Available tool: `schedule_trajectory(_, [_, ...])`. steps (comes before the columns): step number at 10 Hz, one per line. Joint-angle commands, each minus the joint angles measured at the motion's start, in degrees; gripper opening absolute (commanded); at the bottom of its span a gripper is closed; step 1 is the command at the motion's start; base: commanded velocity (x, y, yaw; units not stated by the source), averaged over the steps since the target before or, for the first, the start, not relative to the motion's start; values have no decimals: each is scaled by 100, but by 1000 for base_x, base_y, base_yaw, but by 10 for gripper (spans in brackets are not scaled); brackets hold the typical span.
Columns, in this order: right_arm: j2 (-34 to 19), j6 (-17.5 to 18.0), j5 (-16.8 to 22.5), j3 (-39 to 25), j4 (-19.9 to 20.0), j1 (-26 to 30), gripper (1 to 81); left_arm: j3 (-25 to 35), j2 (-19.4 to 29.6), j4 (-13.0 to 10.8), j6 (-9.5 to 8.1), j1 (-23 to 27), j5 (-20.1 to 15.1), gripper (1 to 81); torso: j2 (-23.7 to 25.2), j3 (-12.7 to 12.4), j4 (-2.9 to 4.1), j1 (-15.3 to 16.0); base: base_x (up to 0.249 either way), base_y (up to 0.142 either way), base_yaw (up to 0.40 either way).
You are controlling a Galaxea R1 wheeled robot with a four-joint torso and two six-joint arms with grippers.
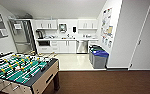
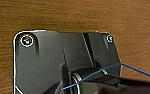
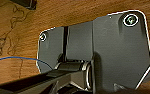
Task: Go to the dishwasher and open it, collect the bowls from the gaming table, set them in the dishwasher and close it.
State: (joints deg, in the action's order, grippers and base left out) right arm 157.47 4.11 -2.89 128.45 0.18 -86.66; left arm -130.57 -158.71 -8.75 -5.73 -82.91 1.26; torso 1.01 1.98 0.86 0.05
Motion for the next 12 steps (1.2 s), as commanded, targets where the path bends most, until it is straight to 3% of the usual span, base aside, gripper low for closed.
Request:
schedule_trajectory(1, [-64, -15, 315, -14, 8, 329, 811, 102, 120, 23, 37, 323, -266, 811, 0, 0, 0, 0, 127, 0, 0])
schedule_trajectory(12, [-46, -15, 271, -14, 17, 346, 811, 242, 128, -39, 37, 315, -249, 811, -2, 0, 0, 2, 127, 0, 0])
